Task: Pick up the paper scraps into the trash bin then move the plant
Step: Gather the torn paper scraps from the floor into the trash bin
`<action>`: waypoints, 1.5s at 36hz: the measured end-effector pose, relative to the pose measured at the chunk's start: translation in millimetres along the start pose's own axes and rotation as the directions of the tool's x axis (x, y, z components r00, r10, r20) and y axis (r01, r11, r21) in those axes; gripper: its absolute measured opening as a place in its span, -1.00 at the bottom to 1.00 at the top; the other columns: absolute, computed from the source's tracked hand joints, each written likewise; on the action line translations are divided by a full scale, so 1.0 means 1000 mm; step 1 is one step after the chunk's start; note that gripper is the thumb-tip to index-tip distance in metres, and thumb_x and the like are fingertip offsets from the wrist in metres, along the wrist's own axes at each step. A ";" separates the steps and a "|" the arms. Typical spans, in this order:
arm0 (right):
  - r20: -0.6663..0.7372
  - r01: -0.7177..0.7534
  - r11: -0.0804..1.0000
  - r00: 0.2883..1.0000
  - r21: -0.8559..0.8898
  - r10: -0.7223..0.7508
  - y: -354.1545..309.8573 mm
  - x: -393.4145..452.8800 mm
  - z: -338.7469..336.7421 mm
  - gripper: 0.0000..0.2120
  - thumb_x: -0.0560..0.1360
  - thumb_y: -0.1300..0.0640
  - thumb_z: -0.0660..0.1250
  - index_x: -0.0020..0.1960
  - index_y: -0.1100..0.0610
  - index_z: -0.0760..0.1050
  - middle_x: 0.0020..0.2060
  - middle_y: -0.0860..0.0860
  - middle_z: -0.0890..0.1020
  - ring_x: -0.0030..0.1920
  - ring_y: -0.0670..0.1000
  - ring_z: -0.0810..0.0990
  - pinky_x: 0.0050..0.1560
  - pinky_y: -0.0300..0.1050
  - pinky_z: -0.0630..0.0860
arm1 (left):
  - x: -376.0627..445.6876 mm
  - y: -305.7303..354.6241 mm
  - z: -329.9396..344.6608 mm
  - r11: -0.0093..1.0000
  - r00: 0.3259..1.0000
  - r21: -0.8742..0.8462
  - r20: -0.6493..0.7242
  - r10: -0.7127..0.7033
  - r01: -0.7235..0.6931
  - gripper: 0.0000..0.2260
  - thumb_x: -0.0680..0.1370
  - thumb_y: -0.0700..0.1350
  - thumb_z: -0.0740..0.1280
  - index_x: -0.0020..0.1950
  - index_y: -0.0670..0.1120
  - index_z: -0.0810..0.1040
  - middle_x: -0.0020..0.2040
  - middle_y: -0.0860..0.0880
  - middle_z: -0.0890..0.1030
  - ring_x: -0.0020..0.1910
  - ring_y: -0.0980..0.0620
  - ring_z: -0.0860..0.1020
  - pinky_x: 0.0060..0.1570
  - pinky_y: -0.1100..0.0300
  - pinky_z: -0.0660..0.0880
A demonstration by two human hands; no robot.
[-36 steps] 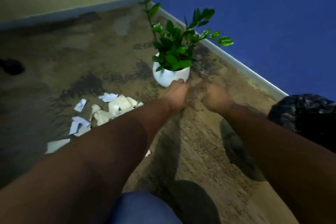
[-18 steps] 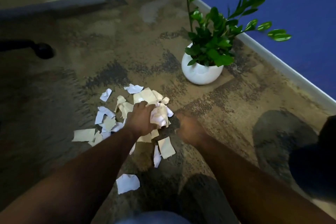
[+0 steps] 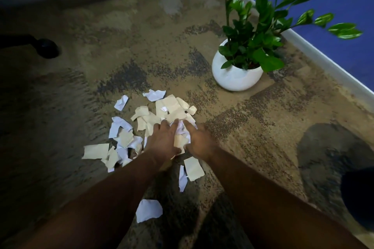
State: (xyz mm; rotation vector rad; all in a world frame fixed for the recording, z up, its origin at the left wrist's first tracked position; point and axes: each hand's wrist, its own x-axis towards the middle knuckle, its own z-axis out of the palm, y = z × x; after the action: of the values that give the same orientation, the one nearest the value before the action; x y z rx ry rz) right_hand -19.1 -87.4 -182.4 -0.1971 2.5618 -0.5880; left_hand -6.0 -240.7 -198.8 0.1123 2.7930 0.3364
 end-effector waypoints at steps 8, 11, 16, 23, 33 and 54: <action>-0.133 0.021 0.989 0.991 0.148 -0.001 -0.007 -0.002 0.017 -0.49 0.48 0.20 0.40 0.41 0.07 0.43 0.27 0.16 0.45 0.27 0.16 0.47 0.27 -0.12 0.39 | -0.001 0.000 -0.003 1.000 0.999 0.014 -0.036 0.022 -0.021 -0.42 0.50 -0.03 0.40 0.49 0.05 0.29 0.34 -0.09 0.40 0.29 -0.15 0.36 0.22 -0.01 0.45; -0.182 0.010 0.969 0.983 0.247 0.036 -0.009 -0.002 0.017 -0.59 0.43 0.25 0.39 0.28 0.14 0.55 0.12 0.16 0.56 0.13 0.16 0.55 0.12 -0.14 0.46 | -0.002 0.002 -0.006 0.999 0.999 -0.042 -0.044 0.024 -0.025 -0.50 0.50 -0.15 0.35 0.44 0.03 0.38 0.28 -0.09 0.47 0.22 -0.15 0.42 0.18 0.00 0.45; -0.230 0.016 0.911 0.969 0.412 0.088 -0.012 -0.006 0.013 -0.64 0.38 0.33 0.38 0.17 0.22 0.63 0.10 0.15 0.67 0.11 0.12 0.62 0.02 -0.35 0.38 | -0.004 0.007 -0.014 0.992 0.995 -0.120 -0.094 0.037 -0.049 -0.56 0.51 -0.15 0.36 0.39 0.05 0.50 0.17 -0.10 0.59 0.14 -0.14 0.55 0.15 0.00 0.51; -0.255 -0.006 0.881 0.956 0.473 0.143 -0.018 -0.015 -0.003 -0.77 0.48 0.33 0.32 0.07 0.26 0.68 -0.01 0.16 0.72 0.03 0.07 0.67 -0.07 -0.28 0.44 | -0.003 0.022 -0.033 0.995 0.995 -0.076 -0.080 0.056 -0.062 -0.71 0.47 -0.13 0.42 0.18 -0.06 0.63 0.03 -0.13 0.65 0.03 -0.13 0.61 -0.01 0.12 0.50; -0.223 -0.031 0.926 0.967 0.377 0.123 0.005 -0.040 -0.064 -0.76 0.32 0.29 0.50 -0.41 0.11 0.49 -0.45 0.08 0.44 -0.23 -0.25 0.48 -0.47 -0.36 0.30 | 0.005 0.075 -0.073 0.986 0.991 0.108 -0.023 0.131 -0.128 -0.84 0.56 -0.17 0.28 0.09 -0.10 0.61 0.01 -0.12 0.67 0.03 -0.09 0.64 0.00 0.12 0.50; -0.424 -0.065 0.974 0.892 0.219 0.155 0.149 -0.187 -0.279 -0.78 0.37 0.09 0.56 -0.24 0.22 0.61 -0.27 0.22 0.67 -0.26 -0.04 0.46 -0.29 -0.18 0.37 | 0.006 0.339 -0.163 0.858 0.833 0.056 -0.216 0.510 -0.511 -0.89 0.38 -0.19 0.44 -0.11 -0.11 0.65 -0.10 -0.16 0.69 -0.05 -0.19 0.66 -0.23 0.17 0.37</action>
State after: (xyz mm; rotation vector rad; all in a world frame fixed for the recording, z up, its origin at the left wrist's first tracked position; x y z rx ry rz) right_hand -2.3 195.1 51.9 0.1739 2.8907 -0.9289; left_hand -52.3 52.6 31.7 0.8872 2.9408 0.5063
